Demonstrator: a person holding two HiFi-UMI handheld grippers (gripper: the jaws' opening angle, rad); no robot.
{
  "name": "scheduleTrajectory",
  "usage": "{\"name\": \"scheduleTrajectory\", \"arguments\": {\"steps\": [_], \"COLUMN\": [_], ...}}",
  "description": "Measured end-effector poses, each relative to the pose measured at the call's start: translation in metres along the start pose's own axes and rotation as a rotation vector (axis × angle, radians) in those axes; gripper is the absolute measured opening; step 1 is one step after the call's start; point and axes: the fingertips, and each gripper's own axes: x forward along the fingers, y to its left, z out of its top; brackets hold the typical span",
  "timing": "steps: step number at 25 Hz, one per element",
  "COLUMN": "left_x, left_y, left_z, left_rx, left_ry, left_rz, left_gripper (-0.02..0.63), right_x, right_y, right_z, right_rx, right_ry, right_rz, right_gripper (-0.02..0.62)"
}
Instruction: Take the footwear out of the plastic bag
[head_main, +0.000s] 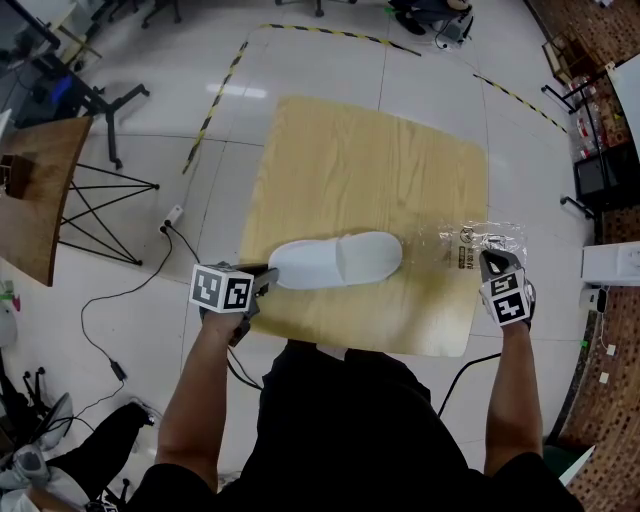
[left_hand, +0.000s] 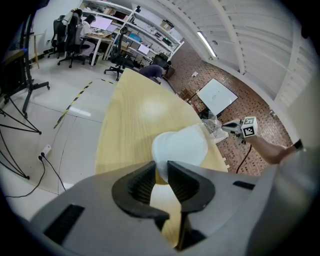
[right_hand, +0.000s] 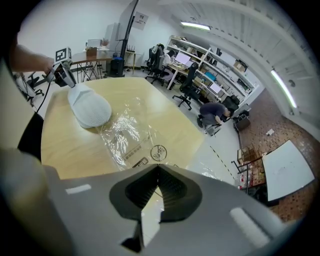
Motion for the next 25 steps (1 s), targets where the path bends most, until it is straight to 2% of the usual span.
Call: {"name": "scheduleTrajectory", "arguments": {"steps": [8,12,17,25], "left_x": [0.002,0.005,0.011,0.016], "left_y": [-0.002,-0.004,-0.010,-0.016], "left_z": [0.000,-0.001,0.001,0.001], "left_rx": [0.025,0.043,0.052,0.048], "left_ry": [0.011,0.017,0.024,0.031], "left_rz": [0.011,0.006,-0.010,-0.033], "left_gripper": [0.086,0.084,0.084,0.086], "right_x": [-0.007,-0.004,0.008,0.031], "right_y": [-0.028,-0.022,0.008,0.081], "right_z": [0.012,0.036,0.090,0.197], "right_rx": [0.099,0.134,0.122,0.012], "right_ry": [-0.049,-0.102,-0.184,-0.288], "right_rz": [-0.041,-0.027,0.038,0.172], "right_gripper": [0.003,0.003,0.003,0.003]}}
